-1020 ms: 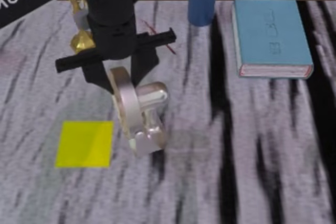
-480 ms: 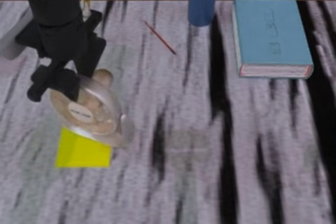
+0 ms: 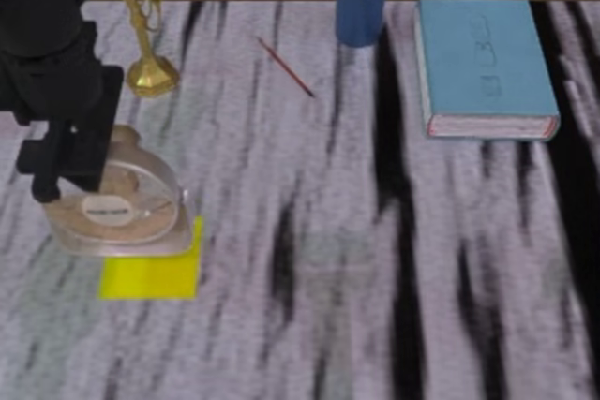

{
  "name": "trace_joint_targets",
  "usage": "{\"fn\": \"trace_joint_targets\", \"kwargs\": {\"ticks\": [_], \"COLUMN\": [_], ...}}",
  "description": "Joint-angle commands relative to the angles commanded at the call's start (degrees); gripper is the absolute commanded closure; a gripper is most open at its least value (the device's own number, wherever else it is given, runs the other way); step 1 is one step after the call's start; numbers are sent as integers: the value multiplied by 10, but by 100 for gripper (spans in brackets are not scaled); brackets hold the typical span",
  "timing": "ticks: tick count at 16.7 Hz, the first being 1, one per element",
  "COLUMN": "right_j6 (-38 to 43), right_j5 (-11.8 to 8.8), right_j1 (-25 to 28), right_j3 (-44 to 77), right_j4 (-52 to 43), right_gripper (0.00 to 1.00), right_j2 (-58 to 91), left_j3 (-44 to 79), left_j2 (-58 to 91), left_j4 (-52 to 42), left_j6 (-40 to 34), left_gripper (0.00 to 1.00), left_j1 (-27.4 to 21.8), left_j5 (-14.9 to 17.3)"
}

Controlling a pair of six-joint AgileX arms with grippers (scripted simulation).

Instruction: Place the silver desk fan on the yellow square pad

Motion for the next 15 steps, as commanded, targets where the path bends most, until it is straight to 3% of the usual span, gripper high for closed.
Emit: {"fn": "trace_joint_targets", "kwargs": {"ticks": [14, 15], "right_j6": [0, 0], "right_j5": [0, 0], "right_j1": [0, 0], "right_j3": [0, 0], "right_j4": [0, 0], "right_gripper": [0, 0], "right_j2": [0, 0], "left_j3": [-68, -68], "left_j2": [9, 9], "left_j4": [77, 77], "left_j6": [2, 2], "left_gripper": [100, 92], "left_j1": [1, 1], "left_j5": [0, 0]}}
